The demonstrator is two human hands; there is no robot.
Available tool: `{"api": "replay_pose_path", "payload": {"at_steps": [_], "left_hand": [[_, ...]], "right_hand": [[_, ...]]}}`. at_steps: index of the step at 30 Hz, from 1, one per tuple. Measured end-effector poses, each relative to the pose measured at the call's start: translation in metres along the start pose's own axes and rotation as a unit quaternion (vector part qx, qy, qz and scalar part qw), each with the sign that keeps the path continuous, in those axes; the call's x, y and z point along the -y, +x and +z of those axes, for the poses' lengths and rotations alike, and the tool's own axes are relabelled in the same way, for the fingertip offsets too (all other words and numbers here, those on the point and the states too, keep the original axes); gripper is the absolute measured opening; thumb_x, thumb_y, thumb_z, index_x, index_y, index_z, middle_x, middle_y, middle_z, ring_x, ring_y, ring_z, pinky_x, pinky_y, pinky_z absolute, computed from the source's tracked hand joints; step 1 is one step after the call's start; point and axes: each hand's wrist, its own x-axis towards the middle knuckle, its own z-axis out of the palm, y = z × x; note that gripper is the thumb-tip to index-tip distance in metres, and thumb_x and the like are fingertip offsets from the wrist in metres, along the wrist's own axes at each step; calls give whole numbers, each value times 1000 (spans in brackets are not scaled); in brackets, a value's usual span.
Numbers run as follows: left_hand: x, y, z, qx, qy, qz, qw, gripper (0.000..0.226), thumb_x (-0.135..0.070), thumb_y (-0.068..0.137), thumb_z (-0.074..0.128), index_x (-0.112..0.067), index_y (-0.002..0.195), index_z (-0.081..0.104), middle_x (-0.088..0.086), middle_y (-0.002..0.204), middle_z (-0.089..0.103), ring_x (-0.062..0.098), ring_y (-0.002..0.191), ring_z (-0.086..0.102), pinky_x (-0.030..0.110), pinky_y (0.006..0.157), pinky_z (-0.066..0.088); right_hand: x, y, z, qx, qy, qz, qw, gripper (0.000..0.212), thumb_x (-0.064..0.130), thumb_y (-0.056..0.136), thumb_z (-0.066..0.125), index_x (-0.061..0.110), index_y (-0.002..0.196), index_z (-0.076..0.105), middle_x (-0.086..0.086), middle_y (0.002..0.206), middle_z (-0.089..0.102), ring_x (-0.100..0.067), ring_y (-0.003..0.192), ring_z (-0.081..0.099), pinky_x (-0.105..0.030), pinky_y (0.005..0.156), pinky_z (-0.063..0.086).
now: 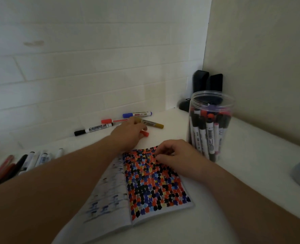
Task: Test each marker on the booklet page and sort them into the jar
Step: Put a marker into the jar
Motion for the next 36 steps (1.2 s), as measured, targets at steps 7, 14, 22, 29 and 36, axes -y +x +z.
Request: {"api": "replay_pose_path", "payload": {"at_steps": [7,14,22,29,36], "left_hand": [[-14,-40,-39,-210,-130,17,969,21,-40,105,52,-23,116,58,-4,103,52,11,81,55,29,72,48],[-36,-124,-81,-114,-509,-56,852,11,-26,102,60,-15,100,60,6,82,74,20,76,73,34,75,63],[-31,-158,-40,-52,-477,-56,876,7,-35,98,66,-29,100,70,-10,94,78,6,92,73,35,90,58],[-32,-161,-24,-32,-403,-37,914,10,-34,97,65,-32,88,71,-10,84,72,10,84,68,45,85,57],[-30,-159,-25,-25,-389,-36,920,12,-32,95,68,-28,83,70,-8,76,70,10,77,65,35,75,55]], "right_hand": [[8,-5,-1,-17,54,-7,998,13,31,97,70,38,108,70,13,102,72,0,95,66,-23,84,56],[33,-21,-2,-84,36,-67,994,33,53,101,49,44,132,55,17,119,61,-5,108,60,-31,90,54],[53,-28,32,-24,-329,-137,934,28,25,107,48,31,135,52,8,118,58,-15,104,56,-35,88,51],[55,-38,38,52,-351,-133,926,17,53,107,34,40,100,42,14,92,52,-11,82,52,-34,66,44],[57,-39,38,30,-401,-147,904,21,56,106,33,39,94,35,11,83,52,-16,75,52,-32,55,32]]}}
